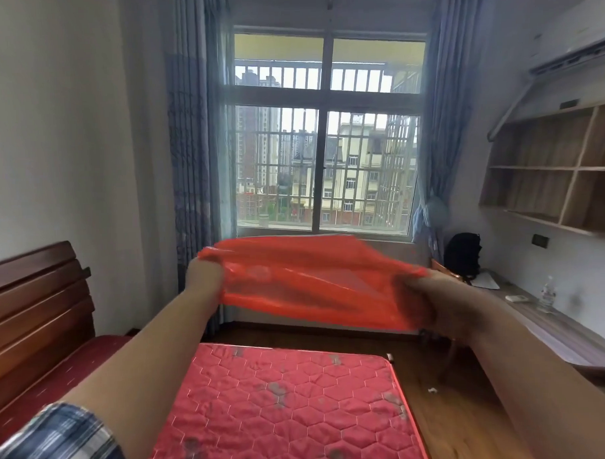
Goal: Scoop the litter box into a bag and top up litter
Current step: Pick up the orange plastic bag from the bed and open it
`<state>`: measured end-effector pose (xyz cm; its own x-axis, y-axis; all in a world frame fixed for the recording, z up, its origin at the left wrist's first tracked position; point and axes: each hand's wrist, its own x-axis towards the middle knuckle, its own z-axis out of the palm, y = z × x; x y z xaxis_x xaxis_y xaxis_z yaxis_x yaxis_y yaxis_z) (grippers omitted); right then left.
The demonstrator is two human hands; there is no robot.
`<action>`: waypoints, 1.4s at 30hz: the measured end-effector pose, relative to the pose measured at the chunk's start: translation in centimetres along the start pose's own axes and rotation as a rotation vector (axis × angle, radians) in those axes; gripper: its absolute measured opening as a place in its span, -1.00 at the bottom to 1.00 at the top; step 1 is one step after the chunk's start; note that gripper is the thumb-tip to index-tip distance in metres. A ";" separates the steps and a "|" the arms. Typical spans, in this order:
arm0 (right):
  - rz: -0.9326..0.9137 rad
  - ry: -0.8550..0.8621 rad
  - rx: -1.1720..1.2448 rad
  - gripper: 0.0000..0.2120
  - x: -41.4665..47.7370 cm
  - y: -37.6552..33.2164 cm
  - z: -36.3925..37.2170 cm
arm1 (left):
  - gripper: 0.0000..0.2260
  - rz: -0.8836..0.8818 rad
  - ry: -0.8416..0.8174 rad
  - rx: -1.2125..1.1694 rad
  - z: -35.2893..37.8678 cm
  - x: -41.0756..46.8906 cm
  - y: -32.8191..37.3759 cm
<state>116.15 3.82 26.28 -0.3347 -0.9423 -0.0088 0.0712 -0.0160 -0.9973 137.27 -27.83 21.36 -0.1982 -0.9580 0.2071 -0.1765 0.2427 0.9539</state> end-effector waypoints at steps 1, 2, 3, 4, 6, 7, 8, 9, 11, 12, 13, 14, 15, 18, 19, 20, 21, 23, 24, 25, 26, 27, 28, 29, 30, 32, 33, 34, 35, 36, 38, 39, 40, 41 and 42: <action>0.050 -0.045 -0.160 -0.85 -0.4 0.0 0.1 | -0.73 -0.169 -0.050 -0.351 0.0 0.1 0.5; 0.104 -0.088 -0.301 -0.81 -0.4 0.2 -0.2 | -0.66 -0.305 -0.071 -0.600 -0.2 0.2 0.8; 0.160 -0.126 -0.437 -0.74 -0.4 0.3 -0.3 | -0.60 -0.402 -0.076 -0.735 -0.5 0.0 1.2; 0.189 -0.134 -0.574 -0.73 -0.3 0.4 -0.3 | -0.58 -0.440 -0.100 -0.812 -0.8 -0.4 1.9; 0.176 -0.019 -0.870 -0.84 0.6 0.7 -0.6 | -0.66 -0.400 -0.244 -0.926 -1.3 -2.0 3.5; 0.119 0.118 -1.010 -0.89 1.1 1.0 -0.9 | -0.74 -0.330 -0.365 -0.972 -1.5 -3.2 4.2; 0.035 0.276 -1.094 -0.85 1.9 1.4 -1.6 | -0.80 -0.229 -0.468 -0.934 -1.8 -4.5 4.8; -0.041 0.450 -1.055 -0.77 2.4 1.7 -2.3 | -0.82 -0.117 -0.602 -0.826 -2.2 -5.7 5.2; -0.134 0.730 -0.799 -0.76 3.1 2.3 -3.6 | -0.61 -0.023 -0.844 -0.514 -2.6 -6.8 5.3; -0.147 0.830 -0.694 -0.79 3.2 2.5 -4.1 | -0.48 -0.032 -0.946 -0.358 -2.6 -6.9 5.1; -0.132 0.907 -0.626 -0.82 3.5 2.9 -4.9 | -0.47 -0.033 -1.012 -0.214 -2.4 -7.0 5.0; -0.120 0.961 -0.532 -0.83 3.8 3.2 -5.3 | -0.61 0.001 -1.022 -0.085 -2.0 -7.0 4.9; -0.119 0.992 -0.408 -0.82 4.3 3.6 -5.6 | -0.79 0.059 -0.986 0.055 -1.5 -7.1 5.0; -0.234 0.915 0.251 -0.75 5.2 3.6 -4.7 | -0.91 0.215 -0.766 0.370 -0.4 -6.3 4.1; -0.270 0.863 0.419 -0.72 5.5 3.6 -4.5 | -0.87 0.265 -0.674 0.431 -0.3 -5.6 3.2; -0.295 0.820 0.543 -0.69 5.7 3.6 -4.0 | -0.84 0.326 -0.555 0.494 -0.2 -4.9 2.3; -0.294 0.780 0.601 -0.69 5.8 3.6 -3.2 | -0.82 0.362 -0.425 0.555 -0.1 -4.0 1.0; -0.219 0.644 0.576 -0.70 5.7 3.5 -1.4 | -0.79 0.325 -0.205 0.563 -0.4 -2.6 -1.7; -0.167 0.528 0.513 -0.69 5.3 3.5 -0.3 | -0.80 0.287 -0.108 0.510 -0.7 -1.8 -3.1; -0.118 0.413 0.421 -0.69 4.9 3.6 0.8 | -0.81 0.233 -0.035 0.440 -1.2 -1.0 -4.2; -0.088 0.290 0.289 -0.73 4.5 3.8 1.7 | -0.85 0.141 0.000 0.342 -1.7 -0.2 -5.3; -0.058 0.204 0.130 -0.81 4.3 4.2 2.4 | -0.88 0.031 0.003 0.178 -2.0 0.7 -6.5; -0.017 0.125 -0.027 -0.83 4.2 4.7 2.8 | -0.85 -0.071 0.026 0.063 -2.6 1.0 -7.1; 0.053 0.068 -0.202 -0.78 4.3 5.4 3.1 | -0.79 -0.184 0.061 -0.077 -2.8 1.2 -7.4; 0.110 0.042 -0.393 -0.75 4.6 6.4 3.3 | -0.74 -0.306 0.068 -0.273 -3.0 1.2 -7.4; 0.134 0.095 -0.853 -0.83 5.8 8.4 4.1 | -0.71 -0.432 0.017 -0.518 -3.3 1.0 -7.2; 0.105 0.189 -1.047 -0.88 6.4 9.5 4.4 | -0.72 -0.478 -0.016 -0.637 -3.5 0.7 -6.9; 0.072 0.308 -1.150 -0.82 6.9 10.7 4.3 | -0.75 -0.509 -0.068 -0.716 -3.5 0.3 -6.9; 0.074 0.414 -1.117 -0.72 7.0 11.8 4.2 | -0.77 -0.516 -0.144 -0.731 -3.5 -0.4 -6.8; 0.074 0.492 -0.992 -0.62 6.9 13.1 3.7 | -0.76 -0.492 -0.251 -0.709 -3.4 -1.1 -7.0; 0.111 0.647 -0.669 -0.45 6.2 16.0 2.2 | -0.75 -0.418 -0.514 -0.587 -3.0 -2.5 -8.0; 0.141 0.713 -0.544 -0.42 5.5 17.5 1.6 | -0.80 -0.381 -0.667 -0.477 -2.7 -3.0 -9.0; 0.175 0.734 -0.427 -0.45 4.8 19.0 0.9 | -0.86 -0.351 -0.837 -0.374 -2.3 -3.4 -10.0; 0.213 0.730 -0.280 -0.53 3.7 20.5 0.6 | -0.83 -0.332 -0.981 -0.279 -2.0 -3.6 -11.1; 0.246 0.715 -0.114 -0.61 2.4 21.9 0.1 | -0.77 -0.321 -1.086 -0.204 -1.5 -3.6 -12.4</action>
<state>117.04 1.17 4.40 -0.8515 -0.4676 -0.2374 0.1381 0.2368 -0.9617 141.60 -27.66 9.12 -0.9162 -0.3105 -0.2534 -0.2291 -0.1130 0.9668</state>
